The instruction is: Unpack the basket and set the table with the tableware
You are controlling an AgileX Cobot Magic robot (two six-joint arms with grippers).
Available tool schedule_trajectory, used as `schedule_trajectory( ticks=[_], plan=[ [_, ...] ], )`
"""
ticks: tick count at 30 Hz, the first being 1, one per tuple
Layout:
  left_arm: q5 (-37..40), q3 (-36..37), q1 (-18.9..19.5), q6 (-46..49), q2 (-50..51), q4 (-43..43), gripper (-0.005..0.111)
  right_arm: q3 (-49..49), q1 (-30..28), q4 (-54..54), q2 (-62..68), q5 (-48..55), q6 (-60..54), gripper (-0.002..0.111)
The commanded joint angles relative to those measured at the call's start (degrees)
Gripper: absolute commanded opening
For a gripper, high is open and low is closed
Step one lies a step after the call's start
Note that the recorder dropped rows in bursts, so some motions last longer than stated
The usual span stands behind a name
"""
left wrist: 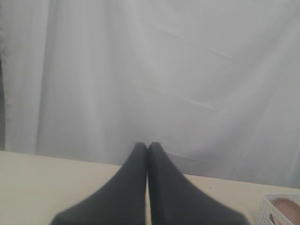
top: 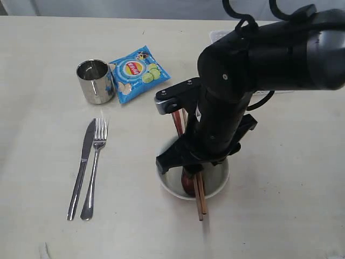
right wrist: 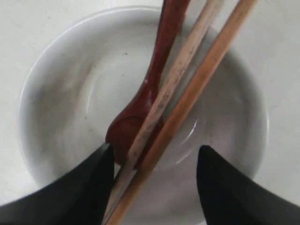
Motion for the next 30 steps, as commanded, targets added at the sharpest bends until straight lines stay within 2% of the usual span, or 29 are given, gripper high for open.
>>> schedule_trajectory(
  ticks=[1,4,15,30],
  plan=[
    [0.26,0.35,-0.43,0.21,-0.36,-0.21,0.0,-0.03,0.0,1.17,0.04,0.68,-1.63,0.051],
    [0.26,0.35,-0.43,0.21,-0.36,-0.21,0.0,-0.03,0.0,4.33,0.04,1.16,-3.82,0.051],
    [0.26,0.35,-0.43,0.21,-0.36,-0.31,0.0,-0.03,0.0,3.96,-4.87,3.47,-3.82,0.051],
    [0.04,0.35,-0.43,0.21,-0.36,-5.0,0.0,-0.03,0.0,3.84,-20.19,3.12,-3.72,0.051]
  ],
)
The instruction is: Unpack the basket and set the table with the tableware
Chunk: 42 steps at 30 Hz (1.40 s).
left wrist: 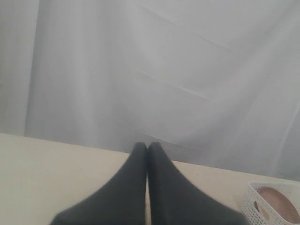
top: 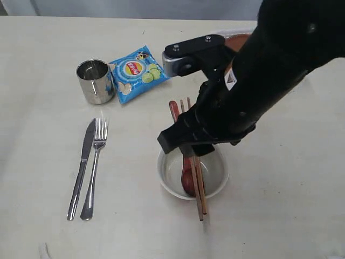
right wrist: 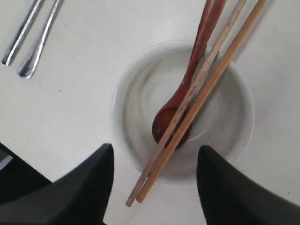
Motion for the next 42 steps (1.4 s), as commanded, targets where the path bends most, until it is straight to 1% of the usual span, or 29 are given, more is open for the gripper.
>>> schedule_trajectory(
  ticks=[1,7,24,26,27,29,32,36,38,40,42],
  plan=[
    [0.04,0.35,-0.43,0.21,-0.36,-0.65,0.0,-0.03,0.0,-0.43,-4.61,-0.18,-0.52,0.051],
    [0.04,0.35,-0.43,0.21,-0.36,-0.54,0.0,-0.03,0.0,0.16,-6.88,-0.18,-0.38,0.051],
    [0.04,0.37,-0.43,0.7,-0.36,-0.35,0.0,-0.03,0.0,0.16,-6.88,-0.18,-0.38,0.051],
    [0.04,0.37,-0.43,-0.98,-0.36,1.23,0.0,-0.03,0.0,0.16,-6.88,-0.18,-0.38,0.051],
    [-0.42,0.37,-0.43,-2.93,-0.36,1.1,0.0,-0.03,0.0,0.16,-6.88,-0.18,-0.38,0.051],
    [-2.98,0.37,-0.43,-2.58,-0.36,-2.11,0.0,-0.03,0.0,0.16,-6.88,-0.18,-0.49,0.051],
    [-9.91,0.7,-0.43,6.9,-0.36,-8.99,0.0,-0.03,0.0,0.16,-6.88,-0.18,-0.49,0.051],
    [-29.16,3.96,-0.43,14.78,-0.36,-9.46,0.0,-0.03,0.0,0.16,-6.88,-0.18,-0.49,0.051],
    [-40.72,6.39,-0.43,18.4,-0.36,-9.46,0.0,-0.03,0.0,0.16,-6.88,-0.18,-0.49,0.051],
    [-52.23,9.53,-0.43,23.51,-0.36,-9.46,0.0,-0.03,0.0,0.16,-6.88,-0.18,-0.49,0.051],
    [-60.39,12.36,-0.43,30.01,-0.36,-9.46,0.0,-0.03,0.0,0.16,-6.88,-0.18,-0.49,0.051]
  ],
)
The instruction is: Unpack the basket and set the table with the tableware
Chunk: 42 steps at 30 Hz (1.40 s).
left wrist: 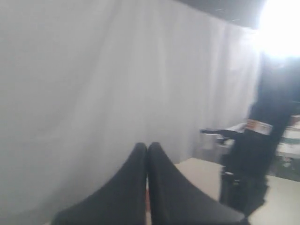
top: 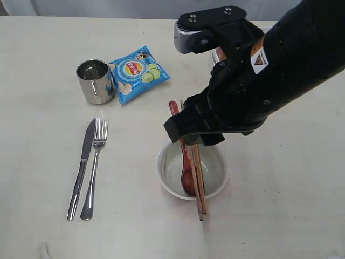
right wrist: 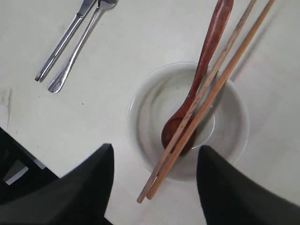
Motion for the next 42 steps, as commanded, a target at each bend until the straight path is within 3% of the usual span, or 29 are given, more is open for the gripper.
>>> schedule_trajectory(
  ticks=[1,3,5,10,13,18,21,28,34,38,42],
  plan=[
    [-21.66,6.06,-0.43,12.84,-0.27,0.04,0.0,-0.03,0.0,0.04,-0.45,-0.06,-0.49,0.051],
    [-26.03,8.69,-0.43,16.56,-0.27,-0.8,0.0,-0.03,0.0,0.04,-0.45,-0.06,-0.49,0.051],
    [-28.46,11.31,-0.43,21.95,-0.27,-6.88,0.0,-0.03,0.0,0.04,-0.45,-0.06,-0.49,0.051],
    [-26.07,14.46,-0.43,41.34,-0.27,-44.84,0.0,-0.03,0.0,0.04,-0.45,-0.06,-0.49,0.051],
    [-19.8,14.46,-0.33,48.53,-0.27,-54.35,0.0,-0.03,0.0,0.04,-0.45,-0.06,-0.49,0.051],
    [-6.44,14.46,2.36,55.99,-0.27,-59.88,0.0,-0.03,0.0,0.04,-0.45,-0.06,-0.49,0.051],
    [2.29,14.46,7.04,55.88,-0.27,-59.89,0.0,-0.03,0.0,0.04,-0.45,-0.06,-0.49,0.051],
    [14.4,14.46,23.91,55.88,-0.27,-59.89,0.0,-0.03,0.0,0.04,-0.45,-0.06,-0.49,0.051],
    [14.84,14.46,36.85,55.88,-0.27,-58.93,0.0,-0.03,0.0,0.04,-0.45,-0.06,-0.49,0.051],
    [14.84,14.46,38.72,55.45,-0.27,-54.85,0.0,-0.03,0.0,0.04,-0.45,-0.06,-0.49,0.051],
    [14.84,14.46,38.72,48.96,-0.27,-50.98,0.0,-0.03,0.0,0.04,-0.45,-0.06,-0.49,0.051]
  ],
)
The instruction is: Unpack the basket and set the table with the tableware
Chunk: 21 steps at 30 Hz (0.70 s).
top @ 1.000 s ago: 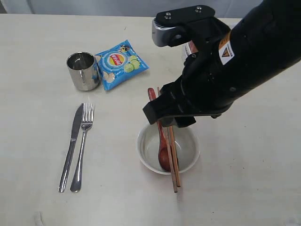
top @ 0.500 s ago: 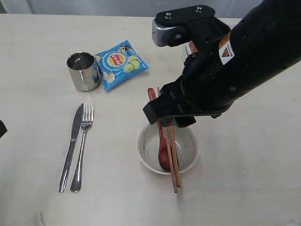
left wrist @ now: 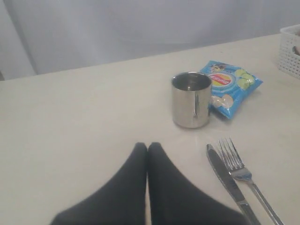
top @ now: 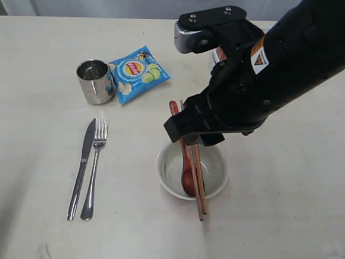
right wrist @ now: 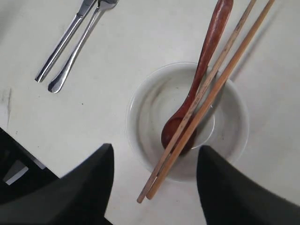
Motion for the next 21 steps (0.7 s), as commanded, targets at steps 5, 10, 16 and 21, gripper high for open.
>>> schedule_trajectory(
  ticks=[5,10,16,21],
  plan=[
    [-0.06,0.19,0.26,-6.12,-0.14,3.58,0.0,-0.03,0.0,-0.05,-0.45,-0.06,-0.49,0.051],
    [-0.06,0.19,0.26,-6.12,-0.14,3.58,0.0,-0.03,0.0,-0.05,-0.45,-0.06,-0.49,0.051],
    [-0.79,0.19,0.26,-6.0,-0.14,3.58,0.0,-0.03,0.0,-0.05,-0.45,-0.06,-0.49,0.051],
    [-0.77,0.19,0.26,-5.21,-0.14,3.58,0.0,-0.03,0.0,-0.05,-0.45,-0.06,-0.49,0.051]
  ],
)
